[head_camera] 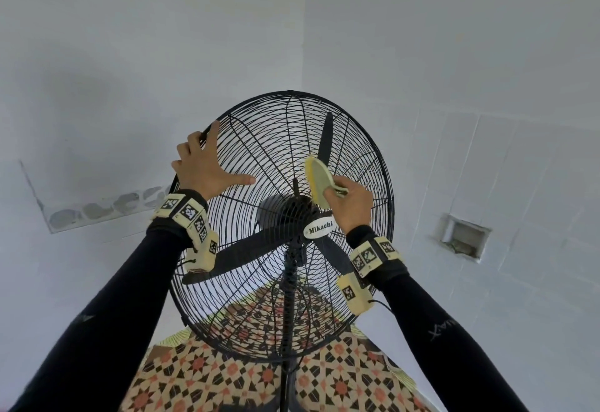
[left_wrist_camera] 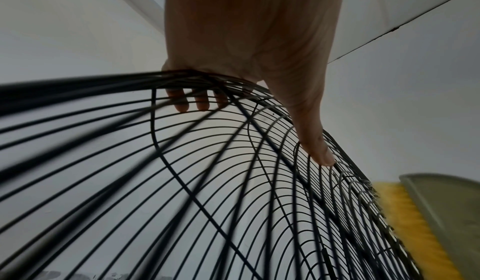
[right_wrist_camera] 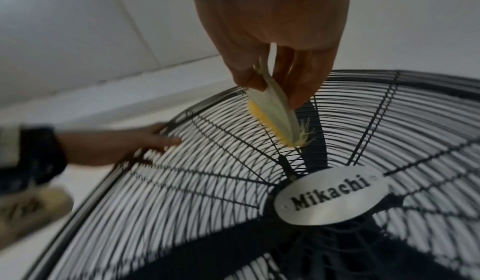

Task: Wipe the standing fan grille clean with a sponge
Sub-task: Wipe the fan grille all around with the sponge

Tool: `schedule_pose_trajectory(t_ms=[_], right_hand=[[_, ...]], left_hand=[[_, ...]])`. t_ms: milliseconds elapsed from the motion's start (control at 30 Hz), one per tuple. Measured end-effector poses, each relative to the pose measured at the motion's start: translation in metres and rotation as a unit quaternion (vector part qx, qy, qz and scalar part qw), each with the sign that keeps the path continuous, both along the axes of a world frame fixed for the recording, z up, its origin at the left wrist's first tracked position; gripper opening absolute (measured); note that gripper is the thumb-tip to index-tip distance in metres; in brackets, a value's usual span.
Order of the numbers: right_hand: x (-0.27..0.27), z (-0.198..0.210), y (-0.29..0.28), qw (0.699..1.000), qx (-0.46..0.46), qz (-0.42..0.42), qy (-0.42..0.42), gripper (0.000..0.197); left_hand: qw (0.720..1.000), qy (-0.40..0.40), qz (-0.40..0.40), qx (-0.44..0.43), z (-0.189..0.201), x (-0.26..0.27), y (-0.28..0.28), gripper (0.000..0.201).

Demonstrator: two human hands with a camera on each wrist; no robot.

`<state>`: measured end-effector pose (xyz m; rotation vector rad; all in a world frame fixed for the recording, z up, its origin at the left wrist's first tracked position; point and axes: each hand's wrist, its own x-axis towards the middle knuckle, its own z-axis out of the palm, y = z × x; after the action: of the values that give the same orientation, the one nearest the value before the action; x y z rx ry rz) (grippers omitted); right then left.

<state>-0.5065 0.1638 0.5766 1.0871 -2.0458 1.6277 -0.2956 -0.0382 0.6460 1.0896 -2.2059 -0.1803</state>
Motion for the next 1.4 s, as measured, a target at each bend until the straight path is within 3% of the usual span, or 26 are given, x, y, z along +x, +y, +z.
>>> schedule_pose_trajectory(t_ms=[133, 233, 333, 533, 633, 700, 900, 1033, 1233, 1400], right_hand=[[0.004, 0.008, 0.003, 0.994, 0.034, 0.102, -0.024, 0.031], [-0.003, 0.005, 0.007, 0.999, -0.009, 0.027, -0.016, 0.032], [-0.001, -0.007, 0.007, 0.999, 0.022, -0.02, 0.012, 0.034], [0.006, -0.011, 0.017, 0.993, 0.049, 0.103, -0.014, 0.03], [-0.008, -0.018, 0.024, 0.999, -0.018, 0.022, -0.042, 0.031], [-0.009, -0.028, 0.023, 0.999, -0.013, -0.013, -0.049, 0.033], [-0.002, -0.033, 0.023, 0.995, 0.061, 0.078, -0.024, 0.03], [-0.005, -0.032, 0.028, 0.999, 0.0, -0.011, -0.044, 0.031], [0.009, -0.046, 0.028, 0.995, 0.055, 0.072, -0.034, 0.03], [0.006, -0.053, 0.029, 0.998, 0.005, -0.012, -0.058, 0.031]], left_hand=[[1.0, 0.007, -0.001, 0.0, -0.001, 0.0, -0.002, 0.145], [1.0, 0.006, -0.004, 0.0, -0.001, 0.0, 0.001, 0.144], [1.0, 0.009, -0.003, 0.001, -0.001, 0.0, 0.001, 0.144], [1.0, 0.008, 0.0, 0.001, -0.001, -0.001, 0.001, 0.145], [1.0, 0.007, -0.003, -0.001, -0.001, -0.001, 0.004, 0.145], [1.0, 0.006, -0.001, 0.0, -0.001, 0.0, 0.004, 0.145], [1.0, 0.001, 0.001, 0.001, -0.002, 0.002, 0.003, 0.144], [1.0, -0.007, 0.001, -0.003, -0.001, 0.001, 0.006, 0.145], [1.0, -0.006, 0.002, -0.003, -0.002, 0.002, 0.003, 0.145], [1.0, -0.007, 0.001, -0.004, -0.002, 0.001, 0.005, 0.145]])
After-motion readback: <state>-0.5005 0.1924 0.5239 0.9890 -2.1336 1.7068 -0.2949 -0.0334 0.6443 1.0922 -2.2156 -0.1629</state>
